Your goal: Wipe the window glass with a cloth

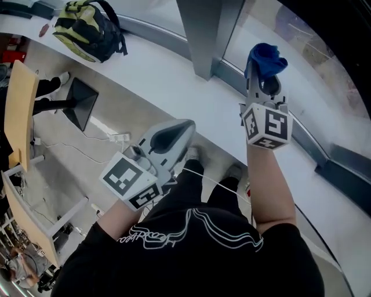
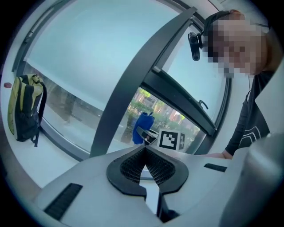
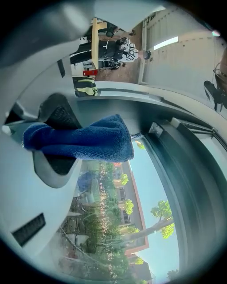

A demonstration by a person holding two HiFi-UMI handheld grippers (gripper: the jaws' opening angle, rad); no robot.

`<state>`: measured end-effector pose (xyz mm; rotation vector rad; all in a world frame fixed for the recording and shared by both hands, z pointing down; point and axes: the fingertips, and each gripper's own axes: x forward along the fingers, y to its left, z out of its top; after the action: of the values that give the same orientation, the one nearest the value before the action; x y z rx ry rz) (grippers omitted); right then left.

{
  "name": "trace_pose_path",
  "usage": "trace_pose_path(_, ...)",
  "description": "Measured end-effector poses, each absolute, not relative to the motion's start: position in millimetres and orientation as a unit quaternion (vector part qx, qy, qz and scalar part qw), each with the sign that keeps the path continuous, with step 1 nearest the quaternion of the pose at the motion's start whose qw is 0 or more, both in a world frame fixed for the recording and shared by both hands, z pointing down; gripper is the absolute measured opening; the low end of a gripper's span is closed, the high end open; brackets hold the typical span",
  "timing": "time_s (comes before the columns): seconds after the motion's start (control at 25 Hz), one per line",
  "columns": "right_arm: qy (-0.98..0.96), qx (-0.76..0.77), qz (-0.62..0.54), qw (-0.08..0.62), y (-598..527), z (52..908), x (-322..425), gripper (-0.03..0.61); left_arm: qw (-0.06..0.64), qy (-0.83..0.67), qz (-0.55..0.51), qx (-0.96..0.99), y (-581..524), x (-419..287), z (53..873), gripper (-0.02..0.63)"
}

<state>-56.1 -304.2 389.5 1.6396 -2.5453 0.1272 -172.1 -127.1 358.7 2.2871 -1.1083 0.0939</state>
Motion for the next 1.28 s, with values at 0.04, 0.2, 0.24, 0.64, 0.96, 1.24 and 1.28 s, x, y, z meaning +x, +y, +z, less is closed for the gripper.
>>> trace_pose_path(0.04, -0.838, 0.540, 0.043, 0.057, -311.2, 393.4, -66.4, 0.094, 0.297, -0.419, 0.035, 0.857, -128.9, -182.2, 360.3, 0.005)
trace_pose_path(0.2, -0.835, 0.545, 0.042, 0.060, -336.5, 403.9, -95.1, 0.093, 0.300, -0.429, 0.042, 0.851, -133.3, -214.1, 366.7, 0.005)
trace_pose_path(0.24, -0.834, 0.547, 0.042, 0.060, -341.7, 405.5, -99.3, 0.094, 0.297, -0.432, 0.046, 0.851, -134.4, -219.8, 368.2, 0.005)
trace_pose_path(0.64, -0.816, 0.574, 0.051, 0.048, -374.1, 410.0, -108.1, 0.094, 0.305, -0.432, 0.046, 0.847, -145.7, -233.6, 378.0, 0.005)
trace_pose_path(0.96, -0.811, 0.581, 0.045, 0.053, -373.4, 414.4, -83.9, 0.093, 0.305, -0.424, 0.054, 0.851, -154.5, -214.4, 379.2, 0.005)
trace_pose_path(1.24, -0.812, 0.580, 0.035, 0.056, -356.7, 410.7, -51.0, 0.094, 0.305, -0.405, 0.056, 0.860, -151.6, -171.5, 382.9, 0.005)
trace_pose_path(1.28, -0.812, 0.580, 0.033, 0.058, -353.7, 410.9, -44.4, 0.094, 0.305, -0.401, 0.057, 0.862, -150.1, -164.0, 383.8, 0.005)
